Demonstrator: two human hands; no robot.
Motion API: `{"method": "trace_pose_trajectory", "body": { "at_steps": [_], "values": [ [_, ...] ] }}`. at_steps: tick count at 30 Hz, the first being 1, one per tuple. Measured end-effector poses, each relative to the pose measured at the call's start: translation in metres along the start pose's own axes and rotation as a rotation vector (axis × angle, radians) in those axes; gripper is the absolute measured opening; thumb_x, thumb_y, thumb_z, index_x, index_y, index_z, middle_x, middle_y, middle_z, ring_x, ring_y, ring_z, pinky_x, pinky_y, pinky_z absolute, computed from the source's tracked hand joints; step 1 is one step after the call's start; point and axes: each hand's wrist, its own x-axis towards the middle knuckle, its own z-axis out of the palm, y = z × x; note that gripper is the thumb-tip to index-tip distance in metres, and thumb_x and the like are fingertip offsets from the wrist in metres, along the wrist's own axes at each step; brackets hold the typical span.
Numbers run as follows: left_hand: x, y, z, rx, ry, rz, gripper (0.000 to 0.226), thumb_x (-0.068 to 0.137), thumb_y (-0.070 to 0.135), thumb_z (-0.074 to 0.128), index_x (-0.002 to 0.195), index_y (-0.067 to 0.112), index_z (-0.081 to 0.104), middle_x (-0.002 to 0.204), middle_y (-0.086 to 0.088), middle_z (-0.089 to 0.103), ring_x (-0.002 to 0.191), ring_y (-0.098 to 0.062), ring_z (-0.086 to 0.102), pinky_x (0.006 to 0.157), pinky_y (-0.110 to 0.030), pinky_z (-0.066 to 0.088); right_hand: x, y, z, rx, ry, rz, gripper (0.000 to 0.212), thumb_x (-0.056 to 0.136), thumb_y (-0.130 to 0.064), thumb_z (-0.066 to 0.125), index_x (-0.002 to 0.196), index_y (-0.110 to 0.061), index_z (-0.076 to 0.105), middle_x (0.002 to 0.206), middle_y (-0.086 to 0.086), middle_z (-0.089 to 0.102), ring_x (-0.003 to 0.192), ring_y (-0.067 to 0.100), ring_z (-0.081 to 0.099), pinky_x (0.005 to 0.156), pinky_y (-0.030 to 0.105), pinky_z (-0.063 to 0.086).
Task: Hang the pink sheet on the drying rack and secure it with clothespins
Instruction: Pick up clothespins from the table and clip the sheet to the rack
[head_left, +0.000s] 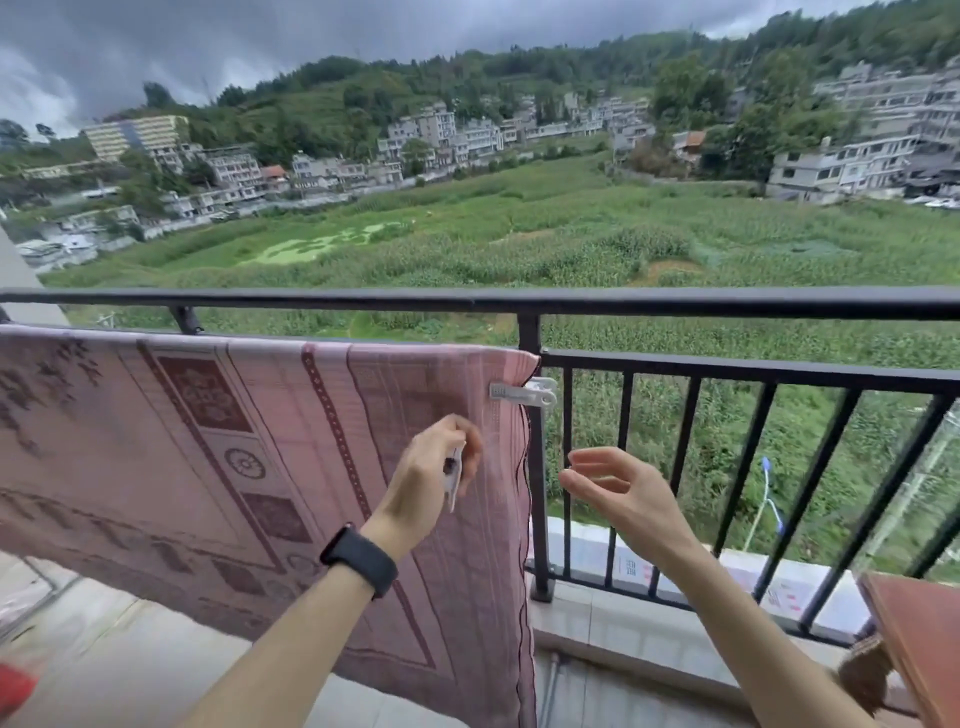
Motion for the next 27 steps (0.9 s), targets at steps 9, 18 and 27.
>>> {"method": "trace_pose_trajectory", "body": {
  "at_steps": [9, 18, 27],
  "values": [
    [-0.060, -0.127, 0.059, -0.566, 0.399, -0.723, 0.013, 0.092, 0.006, 0.063, 0.096, -0.002, 0.071, 0.067, -0.005, 0.061, 0.060, -0.018, 0.058, 0.059, -0.031, 0.047, -0.084, 0.079, 0.074, 0.100, -0.149, 0.250, 0.036, 0.077, -0.045, 0.083, 0.107, -0.029, 0.071, 0.101, -0.010, 0.076, 0.093, 0.003, 0.071, 0.080, 0.025, 0.058],
    [-0.085, -0.159, 0.094, -0.508, 0.286, -0.741, 0.024, 0.083, 0.011, 0.075, 0.107, 0.012, 0.075, 0.095, -0.005, 0.075, 0.080, -0.015, 0.069, 0.073, -0.026, 0.055, -0.124, 0.119, 0.080, 0.043, -0.024, 0.380, 0.020, 0.079, -0.037, 0.083, 0.094, -0.028, 0.074, 0.086, -0.013, 0.077, 0.083, -0.002, 0.070, 0.068, 0.014, 0.053],
    [-0.097, -0.172, 0.113, -0.028, 0.060, -0.587, 0.016, 0.086, 0.026, 0.074, 0.101, 0.022, 0.075, 0.096, 0.002, 0.076, 0.091, -0.016, 0.068, 0.075, -0.023, 0.057, -0.141, 0.159, 0.069, 0.152, -0.015, 0.534, 0.028, 0.074, -0.040, 0.083, 0.093, -0.020, 0.075, 0.086, -0.001, 0.077, 0.081, 0.015, 0.072, 0.070, 0.027, 0.055]
  ]
}}
